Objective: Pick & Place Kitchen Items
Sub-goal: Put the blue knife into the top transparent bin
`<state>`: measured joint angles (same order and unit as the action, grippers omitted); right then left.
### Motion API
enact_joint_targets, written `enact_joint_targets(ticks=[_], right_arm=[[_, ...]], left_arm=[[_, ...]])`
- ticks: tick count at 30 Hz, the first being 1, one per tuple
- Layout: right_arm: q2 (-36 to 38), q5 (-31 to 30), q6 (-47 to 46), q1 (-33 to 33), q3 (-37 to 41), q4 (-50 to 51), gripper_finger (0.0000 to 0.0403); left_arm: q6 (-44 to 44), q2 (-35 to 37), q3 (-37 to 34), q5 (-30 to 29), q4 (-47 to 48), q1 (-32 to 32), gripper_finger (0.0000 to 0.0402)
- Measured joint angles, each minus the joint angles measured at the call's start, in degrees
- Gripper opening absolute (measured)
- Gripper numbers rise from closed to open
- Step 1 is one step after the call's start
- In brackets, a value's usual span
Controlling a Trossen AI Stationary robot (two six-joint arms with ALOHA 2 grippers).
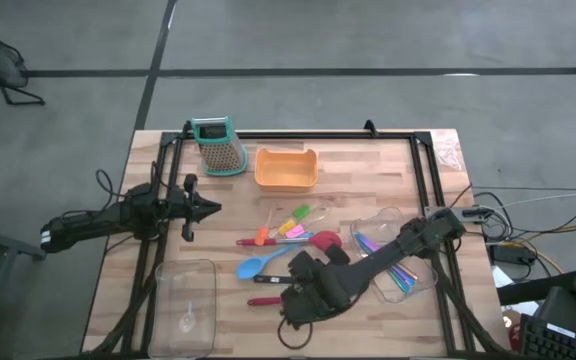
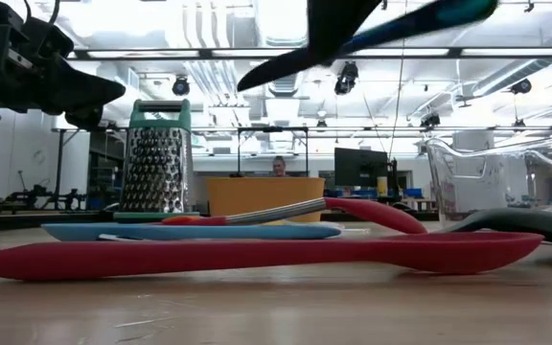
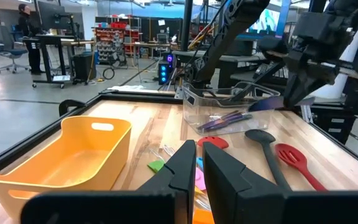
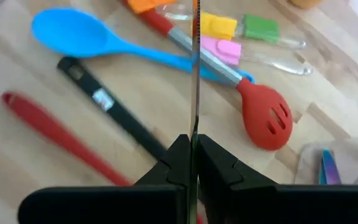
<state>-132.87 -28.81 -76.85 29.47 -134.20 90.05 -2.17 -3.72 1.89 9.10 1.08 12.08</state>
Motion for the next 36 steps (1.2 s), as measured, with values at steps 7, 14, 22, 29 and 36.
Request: enact_joint_targets(ticks=[7,14,22,29,36], right_arm=[[2.8,-0.1,4.4,1.7,2.8,-0.2,0.0013],[14.3,-0.3,-6.3,2.1,19.5,0.0,0.0013],[28.4,2.0,-15.5,4.1,40.7,-0.1,0.0013],[34.8,2.1,-15.0,6.7,53.8,-0.1,0.0013],[36.9,3.4,-15.6,10.5,62.9,-3.0,0.0013]], left_arm=[[0.0,0.0,0.0,0.0,0.0,0.0,0.0035],[0.0,0.0,0.0,0.0,0.0,0.0,0.0035],[0.0,0.0,0.0,0.0,0.0,0.0,0.0035],[0.0,0.0,0.0,0.0,0.0,0.0,0.0035],[0.0,0.0,0.0,0.0,0.0,0.0,0.0035]])
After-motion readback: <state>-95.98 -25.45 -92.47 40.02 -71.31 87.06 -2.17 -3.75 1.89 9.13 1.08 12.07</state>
